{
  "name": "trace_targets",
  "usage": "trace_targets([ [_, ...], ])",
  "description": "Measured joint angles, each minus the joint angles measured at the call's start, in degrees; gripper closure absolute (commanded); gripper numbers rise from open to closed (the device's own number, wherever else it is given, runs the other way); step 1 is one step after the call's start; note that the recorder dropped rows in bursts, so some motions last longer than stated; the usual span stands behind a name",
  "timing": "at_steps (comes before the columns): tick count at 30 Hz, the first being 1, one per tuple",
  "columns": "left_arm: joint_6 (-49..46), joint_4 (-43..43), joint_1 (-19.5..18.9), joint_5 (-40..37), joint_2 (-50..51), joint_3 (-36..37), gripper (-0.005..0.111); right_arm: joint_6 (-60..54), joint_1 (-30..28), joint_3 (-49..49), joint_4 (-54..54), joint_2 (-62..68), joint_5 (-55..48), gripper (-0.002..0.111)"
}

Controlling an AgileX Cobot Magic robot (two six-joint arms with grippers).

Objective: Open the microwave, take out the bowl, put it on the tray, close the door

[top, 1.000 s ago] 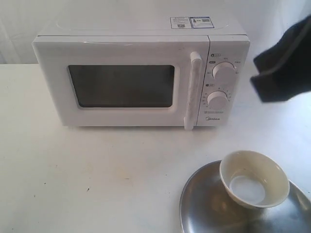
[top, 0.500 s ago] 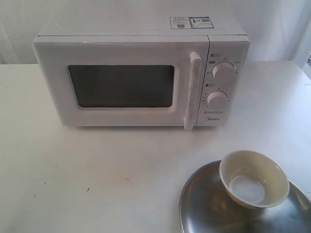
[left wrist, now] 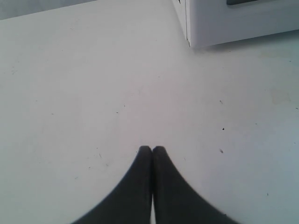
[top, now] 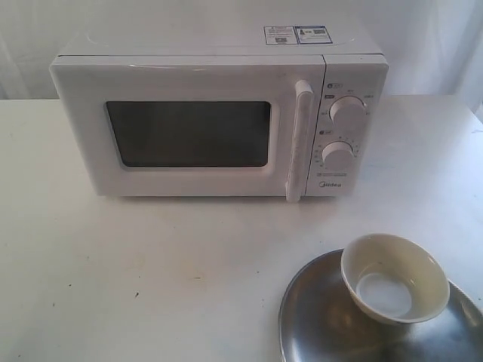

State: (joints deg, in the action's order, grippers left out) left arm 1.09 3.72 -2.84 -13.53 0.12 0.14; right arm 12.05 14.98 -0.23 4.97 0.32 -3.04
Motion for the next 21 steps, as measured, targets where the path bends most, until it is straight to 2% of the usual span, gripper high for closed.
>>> trace_targets([
  [9, 0.0, 0.0, 0.0, 0.0, 0.0, 0.0, 0.107, -18.5, 0.0, 0.0, -1.2, 0.0, -12.8, 0.108],
  [12, 0.0, 0.0, 0.0, 0.0, 0.0, 0.0, 0.107, -19.4, -0.5, 0.0, -2.5, 0.0, -15.3, 0.108],
  [21, 0.0, 0.0, 0.0, 0.0, 0.0, 0.0, 0.107, -15.6, -10.7, 0.0, -5.0, 0.0, -15.9, 0.108],
])
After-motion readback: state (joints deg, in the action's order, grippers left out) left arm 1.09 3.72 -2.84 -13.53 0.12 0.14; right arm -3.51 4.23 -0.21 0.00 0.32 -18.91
